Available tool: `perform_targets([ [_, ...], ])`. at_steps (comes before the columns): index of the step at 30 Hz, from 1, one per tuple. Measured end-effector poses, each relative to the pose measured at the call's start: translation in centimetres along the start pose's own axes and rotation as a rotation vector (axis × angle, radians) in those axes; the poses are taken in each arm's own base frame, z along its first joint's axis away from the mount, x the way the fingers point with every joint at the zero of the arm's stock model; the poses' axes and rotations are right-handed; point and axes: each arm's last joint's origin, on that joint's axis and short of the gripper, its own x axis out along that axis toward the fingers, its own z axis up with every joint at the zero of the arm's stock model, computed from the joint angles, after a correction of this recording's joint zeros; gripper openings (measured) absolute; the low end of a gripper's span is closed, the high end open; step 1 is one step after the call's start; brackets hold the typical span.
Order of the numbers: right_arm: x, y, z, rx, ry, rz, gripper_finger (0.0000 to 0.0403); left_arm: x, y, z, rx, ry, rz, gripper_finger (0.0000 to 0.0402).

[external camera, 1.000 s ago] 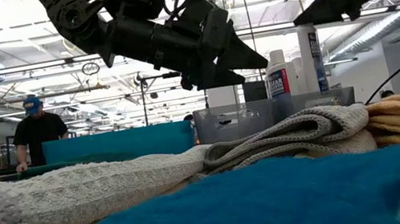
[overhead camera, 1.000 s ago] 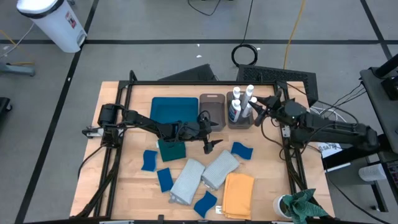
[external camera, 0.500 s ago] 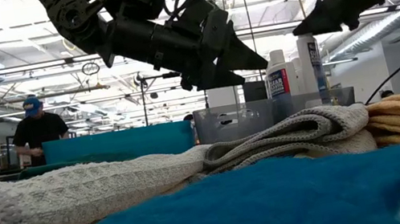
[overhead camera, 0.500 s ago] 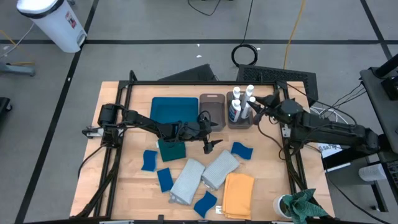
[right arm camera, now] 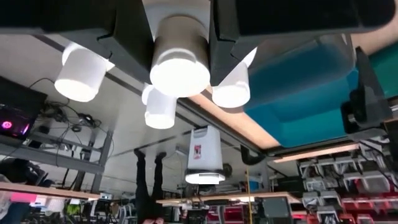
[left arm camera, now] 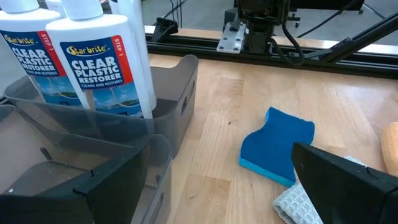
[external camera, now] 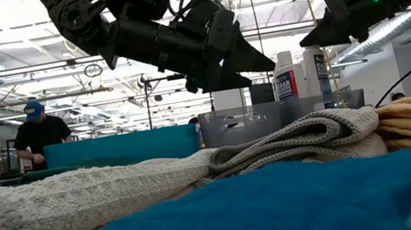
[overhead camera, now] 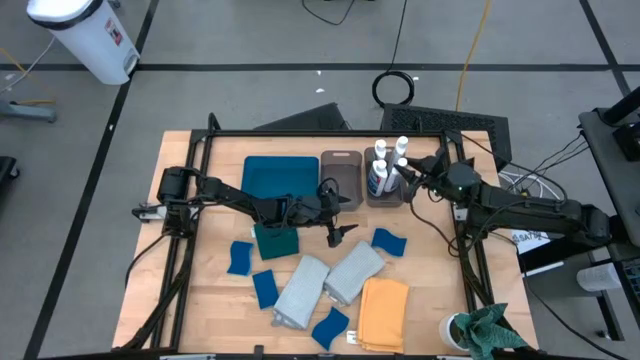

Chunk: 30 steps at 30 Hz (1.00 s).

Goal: Pick & Place Kitchen Items
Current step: Put the white plastic restorer bottle into the right black bin

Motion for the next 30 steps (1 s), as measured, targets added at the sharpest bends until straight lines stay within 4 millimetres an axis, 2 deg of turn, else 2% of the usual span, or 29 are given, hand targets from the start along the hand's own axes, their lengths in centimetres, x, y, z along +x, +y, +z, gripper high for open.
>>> perform_targets([
  [23,0.8,0.2,-0.8,0.001,0.06,-0.008,0.0093,0.0,0.0,-0.1,0.002,0.008,0.0,0.0397],
  [30,0.7,0.0,-2.1,0.012,0.006,-0.031,0.0093,0.0,0.0,-0.1,0.002,0.007,0.0,0.0397],
])
